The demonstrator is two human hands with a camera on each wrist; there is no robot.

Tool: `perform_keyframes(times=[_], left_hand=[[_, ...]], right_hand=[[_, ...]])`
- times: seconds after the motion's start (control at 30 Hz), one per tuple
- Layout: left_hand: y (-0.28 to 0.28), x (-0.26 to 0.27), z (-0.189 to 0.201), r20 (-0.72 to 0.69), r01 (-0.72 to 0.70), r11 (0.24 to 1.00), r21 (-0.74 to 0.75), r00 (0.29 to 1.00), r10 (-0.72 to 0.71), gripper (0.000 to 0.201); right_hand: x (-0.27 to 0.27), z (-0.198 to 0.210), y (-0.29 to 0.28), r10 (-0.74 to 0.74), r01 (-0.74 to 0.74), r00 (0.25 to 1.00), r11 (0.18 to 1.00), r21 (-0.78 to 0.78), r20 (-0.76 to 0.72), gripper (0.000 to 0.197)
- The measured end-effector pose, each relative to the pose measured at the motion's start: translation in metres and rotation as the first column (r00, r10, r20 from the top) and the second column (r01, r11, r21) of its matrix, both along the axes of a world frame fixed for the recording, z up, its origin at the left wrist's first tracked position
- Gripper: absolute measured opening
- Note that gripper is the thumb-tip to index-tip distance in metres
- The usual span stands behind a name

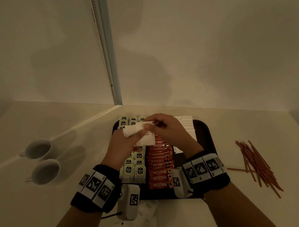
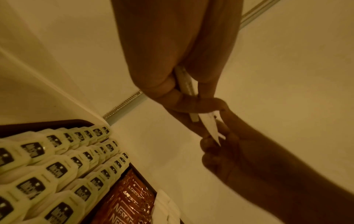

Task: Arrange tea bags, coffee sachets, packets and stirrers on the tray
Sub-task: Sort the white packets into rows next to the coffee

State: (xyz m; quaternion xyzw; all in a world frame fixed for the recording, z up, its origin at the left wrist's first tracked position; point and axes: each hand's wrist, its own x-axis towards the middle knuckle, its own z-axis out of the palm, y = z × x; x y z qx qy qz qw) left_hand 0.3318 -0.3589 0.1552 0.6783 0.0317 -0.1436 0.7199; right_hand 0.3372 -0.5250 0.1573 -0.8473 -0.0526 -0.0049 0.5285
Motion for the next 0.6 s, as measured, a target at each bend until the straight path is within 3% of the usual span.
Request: perform_keyframes(times=[0.07, 0.17, 0.23, 0.4, 0.6], left_hand=[[0.001, -0.002, 0.0, 0.046, -0.017, 1.0, 0.006, 0.999, 0.017, 0.02], [0.003, -0.003, 0.0, 0.076, -0.049, 0.998, -0.028, 0.996, 0.051, 0.03], [0.004, -0.004, 0.0, 0.095, -0.089, 0.994, -0.063, 0.991, 0.095, 0.027], [0.004, -0.002, 0.006, 0.174, -0.155, 0.988, -0.024, 0.972, 0.157, 0.012], [0.002, -0.004, 0.011, 0.201, -0.123, 0.992, 0.036, 0.973, 0.113, 0.011]], right_hand=[[0.001, 0.007, 0.002, -0.021, 0.021, 1.0, 0.999, 0.037, 0.002, 0.012], [-0.004, 0.009, 0.001, -0.079, 0.123, 0.988, 0.921, 0.37, -0.131, 0.013], [-0.011, 0.004, 0.002, -0.056, 0.17, 0.969, 0.861, 0.48, -0.241, 0.009], [-0.032, -0.014, 0.012, 0.021, 0.095, 0.948, 0.933, 0.346, -0.317, 0.024], [-0.041, -0.016, 0.015, -0.09, 0.202, 0.957, 0.891, 0.407, -0.278, 0.005]])
